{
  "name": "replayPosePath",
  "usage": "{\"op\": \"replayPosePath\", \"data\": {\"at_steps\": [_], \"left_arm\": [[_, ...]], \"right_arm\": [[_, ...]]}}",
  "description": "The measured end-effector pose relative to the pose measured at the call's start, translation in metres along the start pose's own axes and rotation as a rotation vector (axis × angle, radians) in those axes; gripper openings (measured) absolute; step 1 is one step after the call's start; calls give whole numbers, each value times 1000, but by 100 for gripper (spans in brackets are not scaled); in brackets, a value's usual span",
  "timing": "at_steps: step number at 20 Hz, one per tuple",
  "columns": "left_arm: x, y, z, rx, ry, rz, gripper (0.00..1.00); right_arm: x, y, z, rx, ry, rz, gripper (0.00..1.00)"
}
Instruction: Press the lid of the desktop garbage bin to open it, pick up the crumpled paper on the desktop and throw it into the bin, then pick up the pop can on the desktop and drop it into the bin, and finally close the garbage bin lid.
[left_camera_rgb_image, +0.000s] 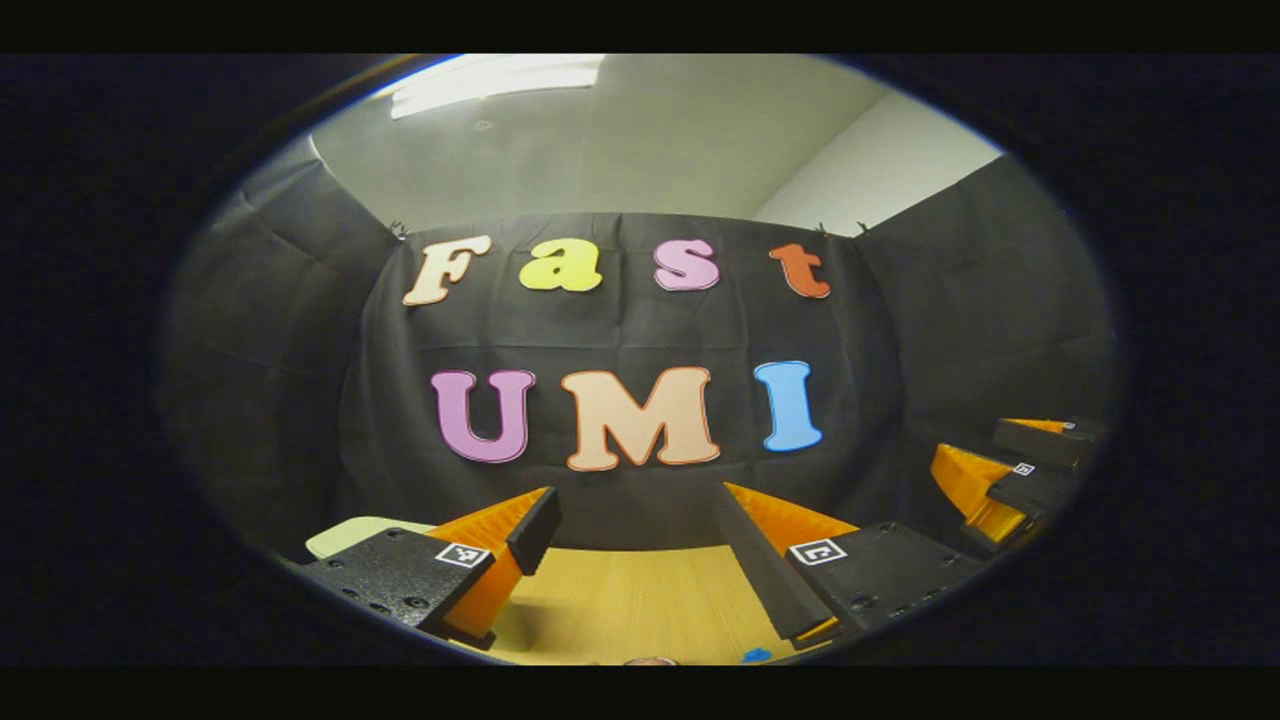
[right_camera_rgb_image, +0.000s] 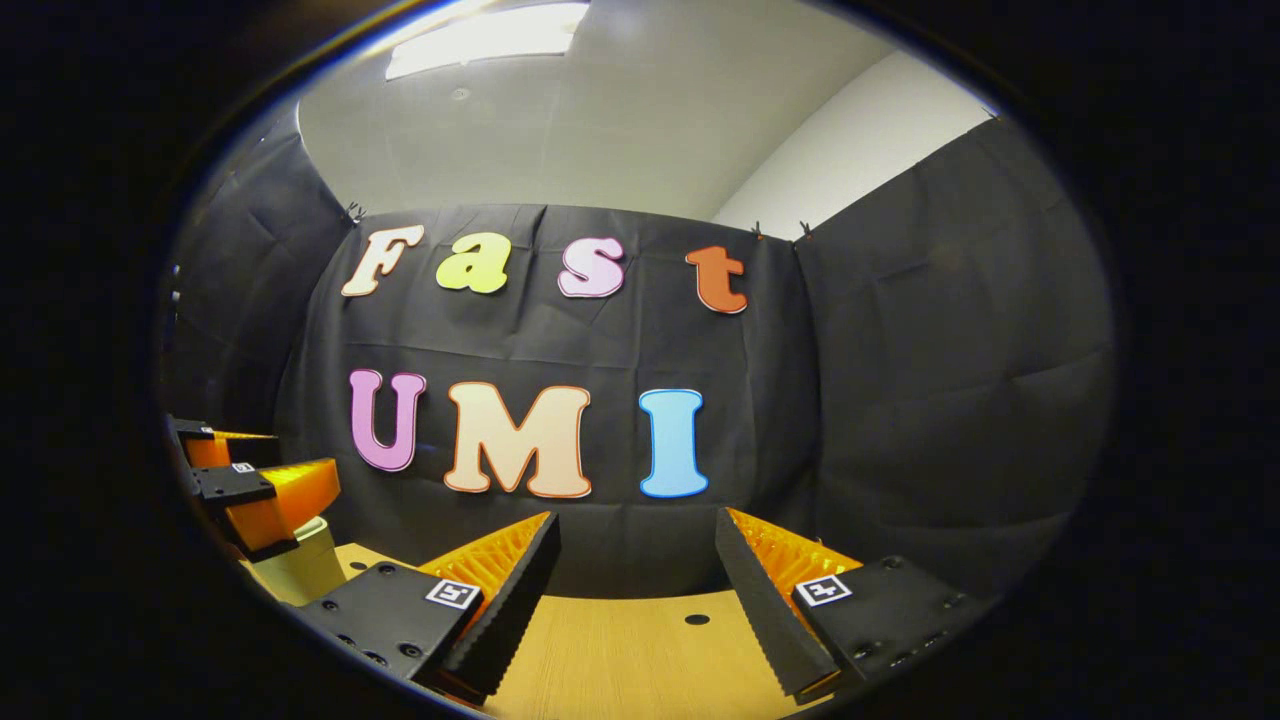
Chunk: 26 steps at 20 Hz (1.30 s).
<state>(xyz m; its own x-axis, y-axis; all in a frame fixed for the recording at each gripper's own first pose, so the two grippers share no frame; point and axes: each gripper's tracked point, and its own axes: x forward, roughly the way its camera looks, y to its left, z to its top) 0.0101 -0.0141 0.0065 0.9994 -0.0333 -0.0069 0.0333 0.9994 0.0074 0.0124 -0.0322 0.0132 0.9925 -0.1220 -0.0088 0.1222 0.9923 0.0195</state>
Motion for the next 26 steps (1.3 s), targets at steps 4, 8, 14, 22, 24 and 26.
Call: {"op": "replayPosePath", "data": {"at_steps": [4,8,14,22,24,26], "left_arm": [[1,9,-1,20,-4,20,93],[0,13,0,44,-19,33,93],[1,16,5,49,-53,47,93],[-4,29,-6,100,-40,52,39],[-8,46,-16,83,-15,85,7],[-13,67,-23,84,4,133,0]], "right_arm": [[-2,7,-6,-9,6,21,99],[1,13,-10,-22,14,40,98],[2,32,-19,-36,36,116,99],[1,68,-33,3,99,214,98],[-1,78,-33,15,120,237,98],[-2,88,-29,72,120,246,98]]}}
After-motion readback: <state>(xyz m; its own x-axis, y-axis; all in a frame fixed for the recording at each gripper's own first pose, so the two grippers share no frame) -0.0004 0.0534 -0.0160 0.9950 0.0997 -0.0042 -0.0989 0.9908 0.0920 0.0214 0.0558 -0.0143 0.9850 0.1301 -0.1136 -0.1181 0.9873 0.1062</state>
